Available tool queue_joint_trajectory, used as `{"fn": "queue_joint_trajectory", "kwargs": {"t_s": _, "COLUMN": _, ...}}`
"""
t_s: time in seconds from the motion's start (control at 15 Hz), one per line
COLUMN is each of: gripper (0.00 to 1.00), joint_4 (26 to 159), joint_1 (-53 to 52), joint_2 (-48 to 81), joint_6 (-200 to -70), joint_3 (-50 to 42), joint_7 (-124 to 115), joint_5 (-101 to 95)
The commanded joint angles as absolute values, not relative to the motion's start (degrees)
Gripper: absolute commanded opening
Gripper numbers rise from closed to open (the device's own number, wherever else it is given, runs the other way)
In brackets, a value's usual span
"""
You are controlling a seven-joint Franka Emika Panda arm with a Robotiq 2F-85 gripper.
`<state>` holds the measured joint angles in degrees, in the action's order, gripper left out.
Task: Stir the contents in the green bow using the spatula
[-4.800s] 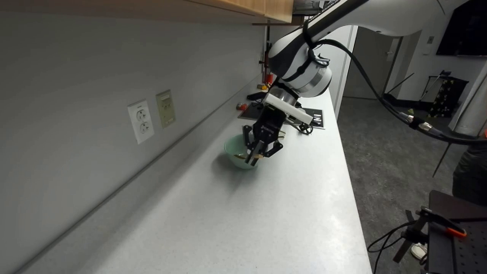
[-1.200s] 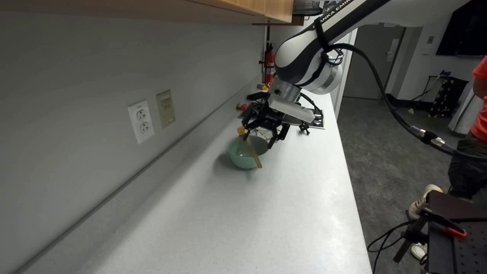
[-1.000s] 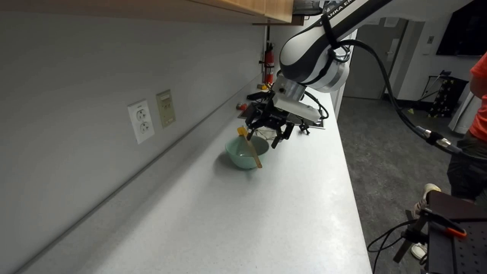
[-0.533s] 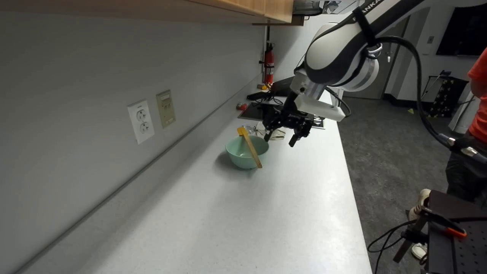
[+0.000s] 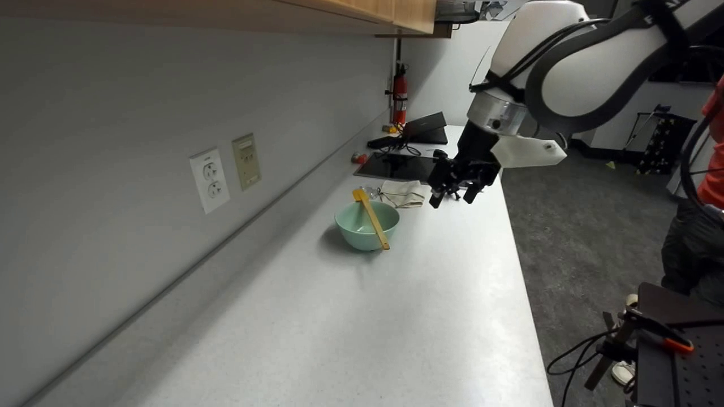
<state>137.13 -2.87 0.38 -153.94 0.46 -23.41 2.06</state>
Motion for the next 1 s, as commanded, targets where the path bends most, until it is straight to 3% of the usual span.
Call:
{"fn": "queue_joint_trajectory", "kwargs": {"t_s": 0.0, "gripper": 1.00, "joint_4": 143.2, "joint_1": -3.1, "joint_2": -9.5, "joint_6": -153.7, "joint_3": 2.6, "joint_7": -28.0, "joint_5": -4.7}}
{"fn": "queue_joint_trajectory", "kwargs": {"t_s": 0.93, "gripper": 1.00, "joint_4": 145.1, "joint_1": -0.8, "joint_2": -16.2, "joint_6": -153.9, "joint_3": 9.0, "joint_7": -27.0, "joint_5": -3.7}}
